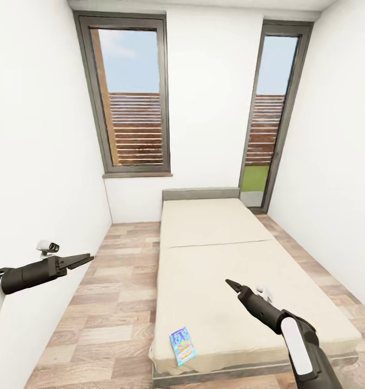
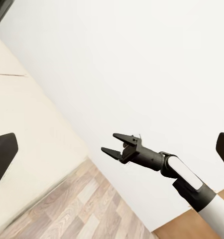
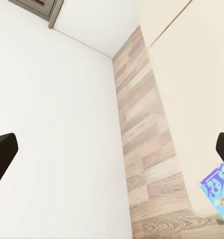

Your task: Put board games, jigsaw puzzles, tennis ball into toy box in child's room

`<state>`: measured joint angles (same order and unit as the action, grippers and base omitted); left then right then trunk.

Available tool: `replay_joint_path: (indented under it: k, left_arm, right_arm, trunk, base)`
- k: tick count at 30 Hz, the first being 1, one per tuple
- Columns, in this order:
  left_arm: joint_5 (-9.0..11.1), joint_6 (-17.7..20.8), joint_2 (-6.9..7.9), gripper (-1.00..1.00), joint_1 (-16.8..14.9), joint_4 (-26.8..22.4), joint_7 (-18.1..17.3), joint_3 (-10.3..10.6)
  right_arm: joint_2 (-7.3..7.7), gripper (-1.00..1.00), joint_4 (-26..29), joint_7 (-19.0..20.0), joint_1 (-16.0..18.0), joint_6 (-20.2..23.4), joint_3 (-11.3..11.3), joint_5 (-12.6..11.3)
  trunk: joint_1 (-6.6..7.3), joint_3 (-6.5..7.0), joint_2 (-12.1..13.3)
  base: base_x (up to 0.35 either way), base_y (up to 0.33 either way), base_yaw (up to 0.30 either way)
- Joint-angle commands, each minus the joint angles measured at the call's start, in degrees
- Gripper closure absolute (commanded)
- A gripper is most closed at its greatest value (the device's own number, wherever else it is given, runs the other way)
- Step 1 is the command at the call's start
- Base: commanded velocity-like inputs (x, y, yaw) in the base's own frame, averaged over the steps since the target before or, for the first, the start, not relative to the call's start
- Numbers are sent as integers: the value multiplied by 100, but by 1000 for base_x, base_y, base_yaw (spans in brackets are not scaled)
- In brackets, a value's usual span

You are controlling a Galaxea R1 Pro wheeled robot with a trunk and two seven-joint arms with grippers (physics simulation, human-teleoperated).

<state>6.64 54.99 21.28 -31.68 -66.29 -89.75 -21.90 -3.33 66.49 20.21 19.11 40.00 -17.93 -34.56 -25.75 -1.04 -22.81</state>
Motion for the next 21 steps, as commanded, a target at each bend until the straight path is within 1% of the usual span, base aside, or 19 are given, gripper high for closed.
replay_joint_path:
  k: [1, 10, 13, 16, 21]
  left_arm:
    - [-5, 59, 0, -100, -5, 2, -25, 1]
    - [-5, 56, -2, -100, -5, 2, -25, 1]
    - [-5, 56, -6, -100, -5, 2, -25, 5]
    - [-5, 56, -9, -100, -5, 2, -25, 8]
    - [-5, 56, -10, -100, -5, 2, -25, 10]
  right_arm:
    - [-4, -100, 4, 18, 5, 43, -24, -11]
    - [-1, -100, 4, 18, 5, 43, -26, -29]
    - [-1, -100, 4, 18, 4, 43, -31, -31]
    - [-1, -100, 4, 18, 0, 43, -34, -38]
    - [0, -100, 0, 18, -2, 43, -35, -41]
  trunk:
    - [-4, -11, -11]
    - [-4, -11, -11]
    - [-4, -11, -11]
    - [-4, -11, -11]
    - [-4, -11, -11]
  base:
    - [0, 37, 281]
    - [0, 13, 277]
    - [0, 24, 213]
    - [37, 131, 88]
    - [88, 205, 24]
